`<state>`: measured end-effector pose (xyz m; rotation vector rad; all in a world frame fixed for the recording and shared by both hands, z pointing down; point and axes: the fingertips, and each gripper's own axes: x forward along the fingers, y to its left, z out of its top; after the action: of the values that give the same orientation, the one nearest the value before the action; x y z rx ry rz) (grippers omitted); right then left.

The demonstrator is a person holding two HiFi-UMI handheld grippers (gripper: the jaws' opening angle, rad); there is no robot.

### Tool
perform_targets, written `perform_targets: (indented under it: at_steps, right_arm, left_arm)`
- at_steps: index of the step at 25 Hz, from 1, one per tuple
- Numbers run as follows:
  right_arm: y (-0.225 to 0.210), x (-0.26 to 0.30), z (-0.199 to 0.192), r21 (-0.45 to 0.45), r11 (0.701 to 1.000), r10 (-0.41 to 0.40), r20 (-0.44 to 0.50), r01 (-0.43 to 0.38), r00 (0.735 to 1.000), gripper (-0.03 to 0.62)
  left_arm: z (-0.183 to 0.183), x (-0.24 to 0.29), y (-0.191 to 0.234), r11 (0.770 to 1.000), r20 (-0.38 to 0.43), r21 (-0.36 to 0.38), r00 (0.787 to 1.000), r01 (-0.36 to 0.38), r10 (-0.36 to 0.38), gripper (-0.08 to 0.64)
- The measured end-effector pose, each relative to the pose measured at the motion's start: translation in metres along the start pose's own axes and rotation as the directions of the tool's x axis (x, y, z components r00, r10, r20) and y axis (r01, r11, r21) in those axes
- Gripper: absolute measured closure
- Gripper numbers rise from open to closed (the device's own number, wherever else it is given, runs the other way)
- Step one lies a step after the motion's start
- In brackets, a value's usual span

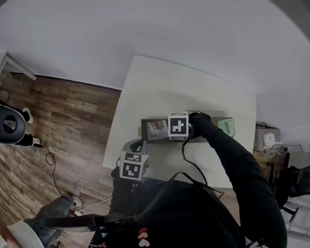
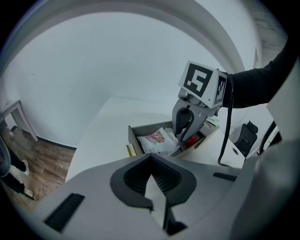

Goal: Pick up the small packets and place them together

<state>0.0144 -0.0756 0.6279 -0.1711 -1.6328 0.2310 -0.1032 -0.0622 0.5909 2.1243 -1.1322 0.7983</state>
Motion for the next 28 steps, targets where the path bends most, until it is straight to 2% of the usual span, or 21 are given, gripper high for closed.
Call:
perform_targets:
  at_steps: [7,11,18,23,25,28]
  right_arm:
    - [0.001,-0.002,-0.001,-0.024,1.000,0.004,-0.005,-0.004,1.000,0.569]
    - [0.003,-0.015,-0.002,0.006,1.000,0.009,0.046,-0.010,0.999,0.582]
    - [-0.003,-0.046,-0.013,0.113,0.993,-0.060,0.152,0.043,0.987,0.589]
    - [-0.014,-0.073,-0.016,0.236,0.970,-0.132,0.314,0.057,0.940,0.589]
    - [-0.017,-0.087,-0.022,0.306,0.951,-0.173,0.383,0.053,0.907,0.589]
    - [-0.022,-0.112,-0.037,0.412,0.910,-0.256,0.473,0.046,0.843,0.589]
  left_arm:
    - [0.000,0.000,-0.001,1.000,0.002,0.005,1.000,0.004,-0.004,0.560]
    - [0.000,0.000,0.000,1.000,0.006,0.011,1.000,0.002,-0.002,0.560]
    - [-0.001,-0.001,-0.001,1.000,0.001,0.031,1.000,0.000,0.000,0.560]
    - [-0.001,-0.001,-0.002,0.999,-0.003,0.044,1.000,-0.004,0.004,0.560]
    - [-0.002,-0.001,-0.003,0.999,-0.002,0.049,1.000,-0.006,0.006,0.560]
    - [-0.001,-0.001,-0.004,0.999,-0.002,0.053,1.000,-0.005,0.005,0.559]
